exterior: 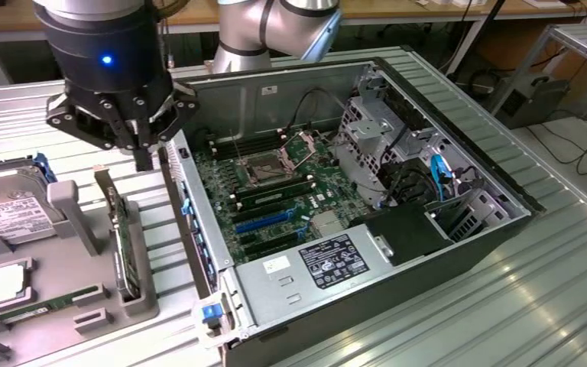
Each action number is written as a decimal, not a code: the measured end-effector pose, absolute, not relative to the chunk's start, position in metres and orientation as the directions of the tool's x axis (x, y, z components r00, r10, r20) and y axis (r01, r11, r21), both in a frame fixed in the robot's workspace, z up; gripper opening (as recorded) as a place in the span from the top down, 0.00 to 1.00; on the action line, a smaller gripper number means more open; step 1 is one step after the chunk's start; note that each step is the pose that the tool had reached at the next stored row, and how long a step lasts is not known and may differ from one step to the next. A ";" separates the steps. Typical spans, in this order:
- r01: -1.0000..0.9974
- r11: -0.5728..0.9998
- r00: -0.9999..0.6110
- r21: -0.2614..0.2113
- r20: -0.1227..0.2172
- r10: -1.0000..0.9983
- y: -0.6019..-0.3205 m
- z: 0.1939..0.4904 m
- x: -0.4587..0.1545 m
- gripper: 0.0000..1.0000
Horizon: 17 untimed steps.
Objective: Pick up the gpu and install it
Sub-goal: 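Reach for the gpu, then pick up the gpu and move the gpu toward the slot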
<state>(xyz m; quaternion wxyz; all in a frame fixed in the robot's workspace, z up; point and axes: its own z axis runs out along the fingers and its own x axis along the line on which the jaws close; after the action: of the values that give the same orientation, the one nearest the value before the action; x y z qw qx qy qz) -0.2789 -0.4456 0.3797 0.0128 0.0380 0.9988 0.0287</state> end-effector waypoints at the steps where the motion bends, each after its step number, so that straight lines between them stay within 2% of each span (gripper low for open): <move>1: 0.075 0.996 -0.997 0.055 -0.024 0.076 -0.446 0.379 -0.284 0.89; 9: 0.075 0.996 -0.997 0.038 -0.025 0.076 -0.446 0.373 -0.322 0.89; 17: 0.075 0.997 -0.997 0.032 -0.025 0.076 -0.446 0.371 -0.325 0.89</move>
<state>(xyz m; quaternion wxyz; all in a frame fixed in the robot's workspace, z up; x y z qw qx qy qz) -0.3248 -0.4463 0.3713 0.0133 0.0378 0.9991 0.0156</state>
